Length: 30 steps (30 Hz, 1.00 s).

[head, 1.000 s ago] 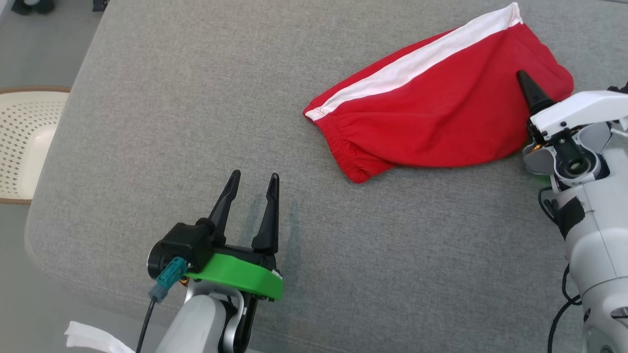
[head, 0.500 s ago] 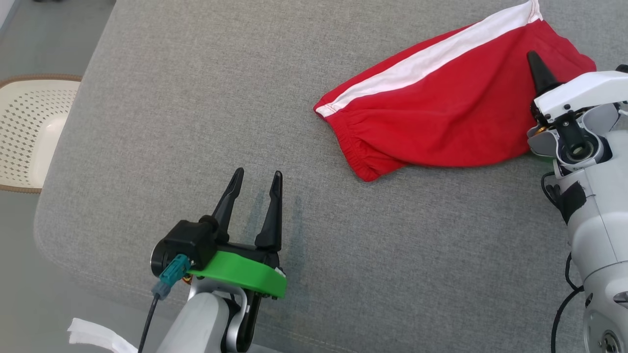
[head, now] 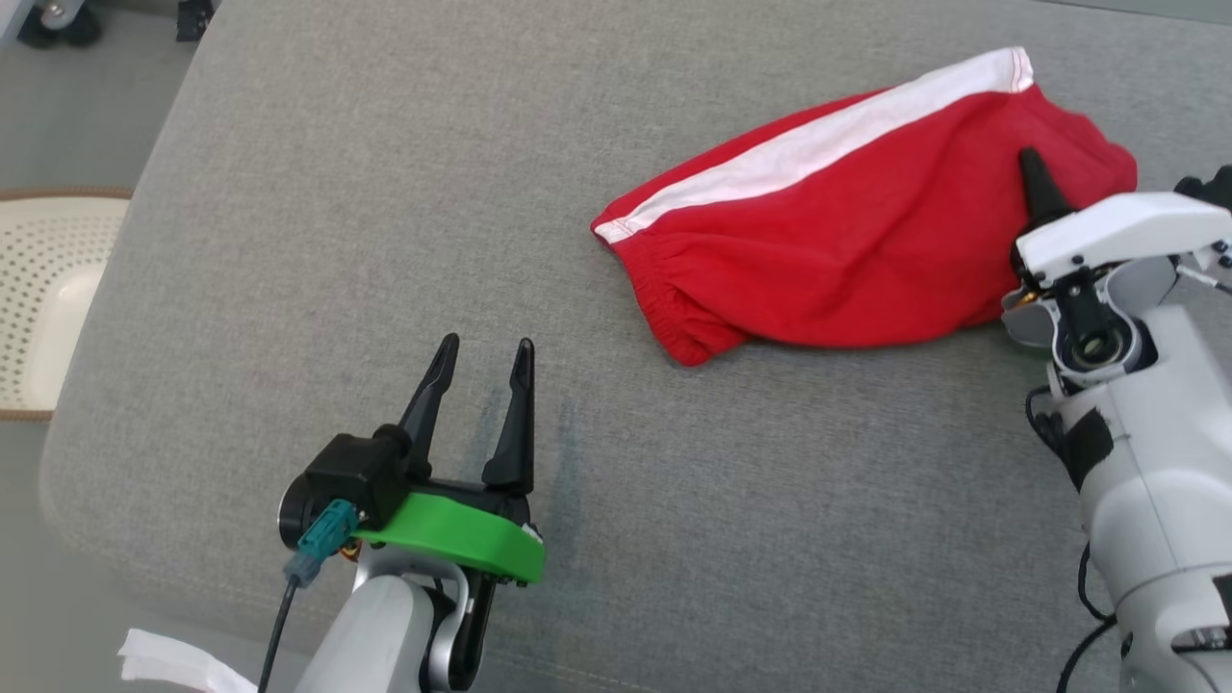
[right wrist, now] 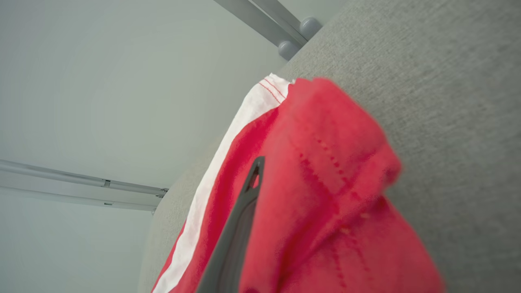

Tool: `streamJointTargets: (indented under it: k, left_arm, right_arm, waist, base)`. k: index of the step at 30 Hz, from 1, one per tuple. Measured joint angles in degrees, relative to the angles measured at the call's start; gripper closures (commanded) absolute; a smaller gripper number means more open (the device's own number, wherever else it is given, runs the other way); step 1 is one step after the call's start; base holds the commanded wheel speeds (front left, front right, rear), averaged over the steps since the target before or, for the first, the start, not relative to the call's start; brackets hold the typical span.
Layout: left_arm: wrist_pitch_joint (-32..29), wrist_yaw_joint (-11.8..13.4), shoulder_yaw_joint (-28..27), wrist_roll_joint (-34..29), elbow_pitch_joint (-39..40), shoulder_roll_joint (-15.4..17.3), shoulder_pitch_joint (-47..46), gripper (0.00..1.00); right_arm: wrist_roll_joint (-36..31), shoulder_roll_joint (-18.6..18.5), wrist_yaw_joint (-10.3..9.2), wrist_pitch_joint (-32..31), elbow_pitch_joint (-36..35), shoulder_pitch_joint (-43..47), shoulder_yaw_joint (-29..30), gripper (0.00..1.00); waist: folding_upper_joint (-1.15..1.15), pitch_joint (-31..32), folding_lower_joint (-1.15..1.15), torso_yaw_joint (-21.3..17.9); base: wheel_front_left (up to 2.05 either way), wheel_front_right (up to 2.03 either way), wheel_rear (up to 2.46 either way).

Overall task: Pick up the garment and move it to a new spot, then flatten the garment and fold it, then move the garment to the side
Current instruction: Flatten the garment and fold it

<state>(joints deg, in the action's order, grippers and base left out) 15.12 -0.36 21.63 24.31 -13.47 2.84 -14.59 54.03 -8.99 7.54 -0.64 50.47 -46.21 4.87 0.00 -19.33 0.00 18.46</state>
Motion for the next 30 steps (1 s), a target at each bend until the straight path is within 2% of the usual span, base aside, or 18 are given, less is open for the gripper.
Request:
streamJointTargets:
  k: [7, 14, 18, 24, 27, 30]
  left_arm:
    - [0.0, -0.64, -1.86, -1.24, -0.44, -0.01, 1.3, 0.0]
    - [0.0, -1.15, -3.45, -2.36, -0.96, -0.01, 2.75, 0.0]
    - [0.0, -1.23, -4.32, -2.88, -1.26, -0.02, 4.15, 0.0]
    - [0.0, -1.51, -5.0, -3.25, -1.18, -0.02, 5.73, 0.0]
    - [0.0, -1.77, -4.78, -3.37, -1.4, -0.02, 5.86, 0.0]
    - [0.0, -2.0, -4.59, -3.45, -1.66, -0.02, 5.86, 0.0]
  right_arm:
    - [1.52, -0.02, -0.01, 3.05, -5.86, 7.68, -1.31, 1.0]
    - [2.07, 0.51, -0.03, 6.32, -9.77, 15.65, 0.73, 1.0]
    - [1.72, 1.67, -0.07, 8.54, -11.46, 19.83, 3.74, 1.0]
    - [-0.58, 3.94, -0.07, 8.28, -14.81, 23.18, 4.92, 1.0]
    - [-3.39, 4.25, -0.07, 8.31, -14.46, 23.69, 5.24, 1.0]
    - [-3.53, 5.03, -0.07, 8.22, -13.38, 23.56, 6.28, 1.0]
  waist:
    - [0.0, 2.41, 0.0, -3.11]
    - [0.0, 5.42, 0.0, -6.07]
    - [0.0, 7.45, 0.0, -7.62]
    - [0.0, 9.52, 0.0, -9.71]
    - [0.0, 10.24, 0.0, -10.23]
    - [0.0, 10.72, 0.0, -10.14]
  base:
    - [0.0, 0.0, 0.0]
    - [0.0, 0.0, 0.0]
    - [0.0, 0.0, 0.0]
    - [0.0, 0.0, 0.0]
    - [0.0, 0.0, 0.0]
    - [0.0, 0.0, 0.0]
